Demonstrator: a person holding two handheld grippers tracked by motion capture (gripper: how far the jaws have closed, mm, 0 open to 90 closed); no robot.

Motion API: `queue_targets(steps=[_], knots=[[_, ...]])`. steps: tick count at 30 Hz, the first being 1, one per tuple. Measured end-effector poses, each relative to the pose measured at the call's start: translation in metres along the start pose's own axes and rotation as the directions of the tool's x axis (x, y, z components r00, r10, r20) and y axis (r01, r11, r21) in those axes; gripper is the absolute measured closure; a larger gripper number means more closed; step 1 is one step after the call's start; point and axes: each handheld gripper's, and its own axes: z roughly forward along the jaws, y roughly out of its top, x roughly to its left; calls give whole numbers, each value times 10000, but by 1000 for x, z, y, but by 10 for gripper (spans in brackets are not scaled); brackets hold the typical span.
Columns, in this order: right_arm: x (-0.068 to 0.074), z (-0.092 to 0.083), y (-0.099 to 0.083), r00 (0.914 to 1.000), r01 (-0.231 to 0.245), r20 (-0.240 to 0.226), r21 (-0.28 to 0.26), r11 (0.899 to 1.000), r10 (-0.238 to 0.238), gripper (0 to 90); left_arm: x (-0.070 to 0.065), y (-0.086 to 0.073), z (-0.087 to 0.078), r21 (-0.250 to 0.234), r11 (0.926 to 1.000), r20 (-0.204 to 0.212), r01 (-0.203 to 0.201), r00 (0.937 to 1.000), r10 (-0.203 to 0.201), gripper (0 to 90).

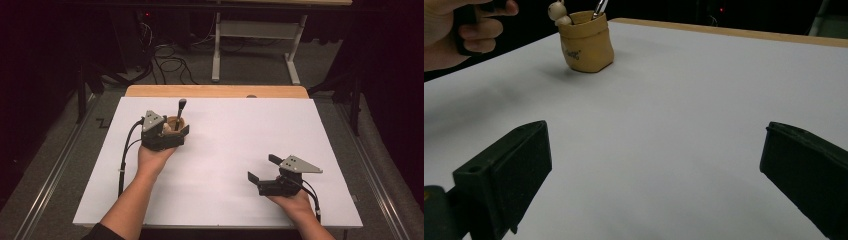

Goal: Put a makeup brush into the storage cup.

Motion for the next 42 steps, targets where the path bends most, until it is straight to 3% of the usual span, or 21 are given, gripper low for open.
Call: queue_targets(steps=[8, 23, 34, 42], knots=[[0, -1, 1, 10000, -9, 46, -75, 10000, 10, 10, -5, -4, -11, 109, 9999, 125, 24, 9999, -26, 2], [0, -3, 1, 10000, 5, 97, -152, 9999, -4, 10, -11, -15, -36, -23, 10000, 292, -74, 9995, 75, 2], [-1, -5, 2, 9999, -25, 170, -250, 9997, 30, 10, -22, -34, -60, 375, 9984, 588, -426, 9975, 404, 2], [-2, -6, 2, 9998, -29, 173, -293, 9996, 34, 9, -23, -48, -77, 506, 9976, 692, -475, 9966, 439, 2]])
